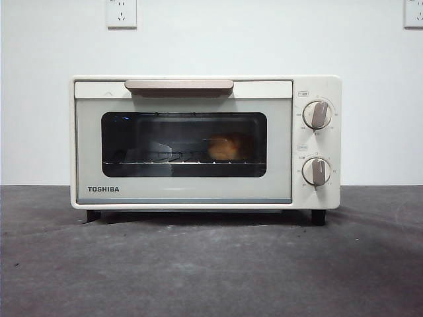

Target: The left arm flap open the oven, the right arm pick bread and place it into oven, the left arm flap close the oven

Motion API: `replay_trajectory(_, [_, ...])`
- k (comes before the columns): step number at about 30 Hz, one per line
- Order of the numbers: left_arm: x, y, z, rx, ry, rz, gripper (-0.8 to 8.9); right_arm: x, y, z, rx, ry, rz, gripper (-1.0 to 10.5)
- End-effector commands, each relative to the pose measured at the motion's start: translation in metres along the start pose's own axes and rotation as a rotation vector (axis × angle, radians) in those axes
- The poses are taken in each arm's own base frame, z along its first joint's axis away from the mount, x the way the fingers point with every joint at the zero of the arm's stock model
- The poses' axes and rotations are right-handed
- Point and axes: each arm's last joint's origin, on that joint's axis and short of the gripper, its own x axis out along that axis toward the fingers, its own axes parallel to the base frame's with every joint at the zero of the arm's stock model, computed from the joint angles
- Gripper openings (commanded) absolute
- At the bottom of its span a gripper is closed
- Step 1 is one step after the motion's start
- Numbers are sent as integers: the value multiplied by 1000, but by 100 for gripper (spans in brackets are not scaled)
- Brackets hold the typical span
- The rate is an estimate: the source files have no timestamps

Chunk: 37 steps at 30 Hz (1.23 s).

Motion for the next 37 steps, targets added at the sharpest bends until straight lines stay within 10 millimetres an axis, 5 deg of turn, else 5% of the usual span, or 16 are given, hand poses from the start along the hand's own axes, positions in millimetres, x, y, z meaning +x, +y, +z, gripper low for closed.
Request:
replay_trajectory(1, [2,0,-7,5,25,3,24,0,-1,-4,-17,-9,-2,14])
replay_trajectory(7, [2,0,-7,5,25,3,24,0,-1,-17,-18,89,-12,14])
replay_trajectory(37, [2,0,-7,5,25,4,24,1,-1,-14,-40,64,-12,14])
